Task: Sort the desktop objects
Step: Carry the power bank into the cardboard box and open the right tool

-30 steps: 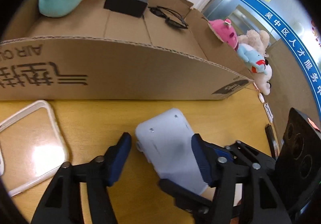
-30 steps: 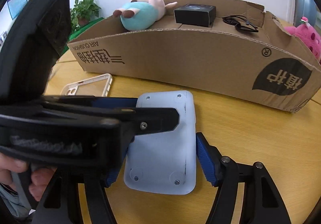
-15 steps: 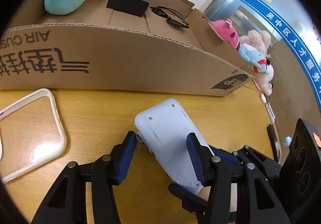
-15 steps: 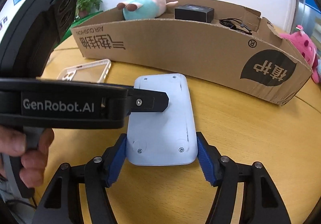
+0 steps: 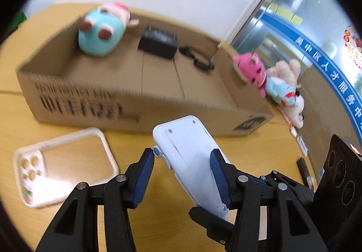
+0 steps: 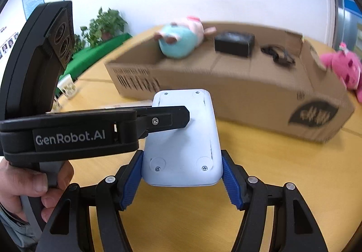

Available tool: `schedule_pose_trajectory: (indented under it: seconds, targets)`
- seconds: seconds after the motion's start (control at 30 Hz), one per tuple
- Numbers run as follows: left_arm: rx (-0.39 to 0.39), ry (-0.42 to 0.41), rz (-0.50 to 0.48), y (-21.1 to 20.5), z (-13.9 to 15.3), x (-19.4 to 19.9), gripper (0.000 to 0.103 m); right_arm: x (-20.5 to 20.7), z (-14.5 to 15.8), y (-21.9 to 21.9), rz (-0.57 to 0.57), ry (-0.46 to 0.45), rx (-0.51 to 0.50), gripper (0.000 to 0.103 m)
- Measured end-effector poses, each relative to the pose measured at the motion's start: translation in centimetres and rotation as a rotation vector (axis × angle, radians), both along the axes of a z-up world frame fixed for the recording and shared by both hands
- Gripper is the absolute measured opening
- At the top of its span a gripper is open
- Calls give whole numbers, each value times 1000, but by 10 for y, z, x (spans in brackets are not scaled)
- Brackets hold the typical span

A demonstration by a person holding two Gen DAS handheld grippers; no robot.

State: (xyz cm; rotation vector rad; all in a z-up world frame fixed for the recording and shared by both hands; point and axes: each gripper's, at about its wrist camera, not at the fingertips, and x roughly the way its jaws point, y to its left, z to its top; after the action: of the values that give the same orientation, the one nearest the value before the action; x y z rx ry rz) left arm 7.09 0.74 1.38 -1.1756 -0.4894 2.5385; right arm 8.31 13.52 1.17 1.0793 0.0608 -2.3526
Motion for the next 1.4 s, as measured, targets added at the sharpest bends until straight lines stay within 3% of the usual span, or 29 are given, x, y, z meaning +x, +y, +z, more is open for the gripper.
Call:
schedule_pose_trajectory:
  seconds: [0.33, 0.57, 0.77, 0.97, 1.1, 1.4]
  targets:
    - [-40, 214, -104, 17, 96, -49, 51, -34, 90, 10, -85, 200, -50, 63]
    - [-27, 244, -168, 38, 135, -108, 51, -83, 129, 33, -160, 266, -55, 63]
    - [-42, 253, -145, 27, 153, -134, 51, -125, 147, 26, -140, 277, -64, 63]
    - [-53, 187, -107, 1, 140, -164, 51, -164, 134, 3, -104, 217, -96, 63]
    - [-40, 114, -134, 10, 117, -193, 51, -187, 114, 8, -127, 155, -104, 63]
    - [28, -161, -257, 69, 19, -269, 51, -239, 34, 65, -250, -87, -21, 63]
